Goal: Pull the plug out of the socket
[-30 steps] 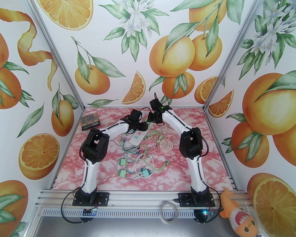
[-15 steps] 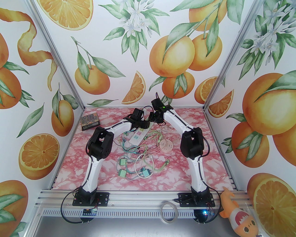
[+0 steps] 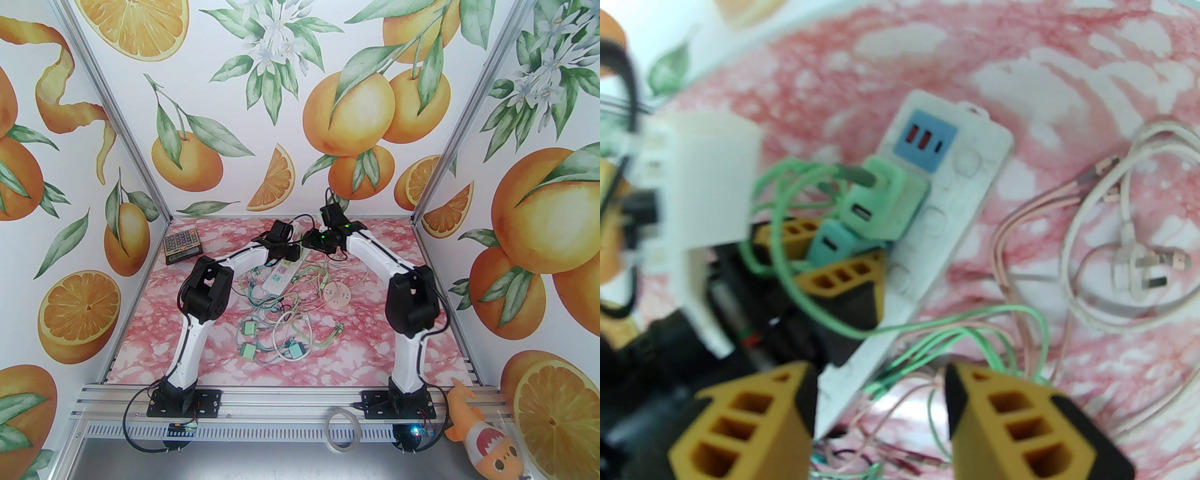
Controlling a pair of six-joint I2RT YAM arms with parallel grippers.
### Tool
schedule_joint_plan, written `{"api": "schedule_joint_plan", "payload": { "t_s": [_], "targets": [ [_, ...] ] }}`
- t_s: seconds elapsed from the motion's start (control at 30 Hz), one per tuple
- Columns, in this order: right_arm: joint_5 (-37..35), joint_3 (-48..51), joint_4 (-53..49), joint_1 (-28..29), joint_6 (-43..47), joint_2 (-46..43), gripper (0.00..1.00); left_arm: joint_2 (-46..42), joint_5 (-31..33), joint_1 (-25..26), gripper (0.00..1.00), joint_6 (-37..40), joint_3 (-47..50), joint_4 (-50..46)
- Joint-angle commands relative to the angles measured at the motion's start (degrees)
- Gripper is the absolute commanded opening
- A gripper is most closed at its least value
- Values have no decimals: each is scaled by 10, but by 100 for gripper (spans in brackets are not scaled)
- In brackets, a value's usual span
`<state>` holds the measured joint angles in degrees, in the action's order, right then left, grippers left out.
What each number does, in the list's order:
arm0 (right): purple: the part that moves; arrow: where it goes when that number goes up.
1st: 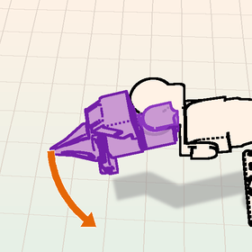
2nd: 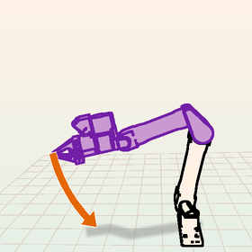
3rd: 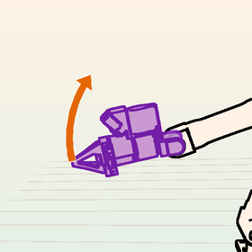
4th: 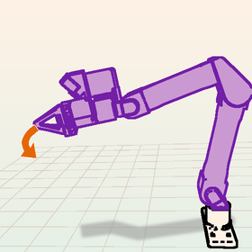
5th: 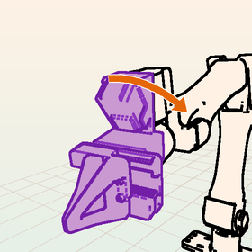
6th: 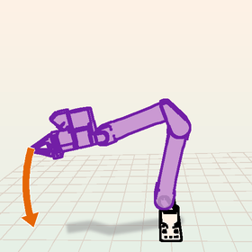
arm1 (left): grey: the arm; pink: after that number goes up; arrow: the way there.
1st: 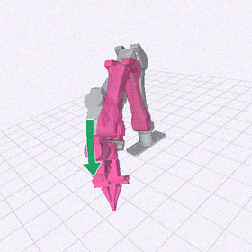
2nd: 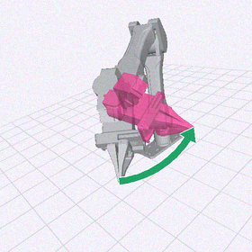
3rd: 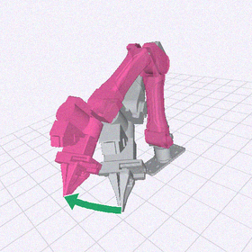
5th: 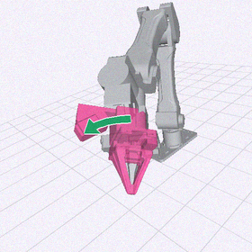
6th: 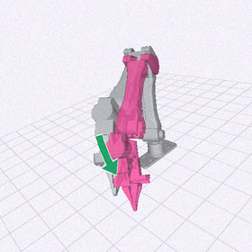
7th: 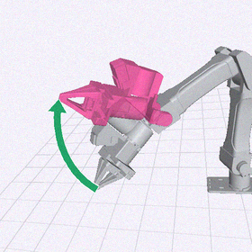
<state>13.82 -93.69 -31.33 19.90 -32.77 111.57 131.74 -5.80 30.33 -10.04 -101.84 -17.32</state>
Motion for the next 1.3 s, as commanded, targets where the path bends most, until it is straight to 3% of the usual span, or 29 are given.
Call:
{"api": "schedule_joint_plan", "payload": {
  "t_s": [0.0,0.37,0.67,0.8,1.27],
  "targets": [
    [39,45,83,-24,-38,-11,50,-34,-4,2,32,-3,20,-20],
    [119,-1,121,-32,-85,115,41,-55,-6,9,29,-16,40,-37],
    [138,-56,118,-29,-108,182,40,-51,-9,10,29,-25,32,-38],
    [135,-95,71,-25,-102,232,39,-44,-11,11,29,-28,21,-43],
    [141,-39,40,-18,-51,212,40,-25,-16,11,30,-36,-15,-64]
  ]
}}
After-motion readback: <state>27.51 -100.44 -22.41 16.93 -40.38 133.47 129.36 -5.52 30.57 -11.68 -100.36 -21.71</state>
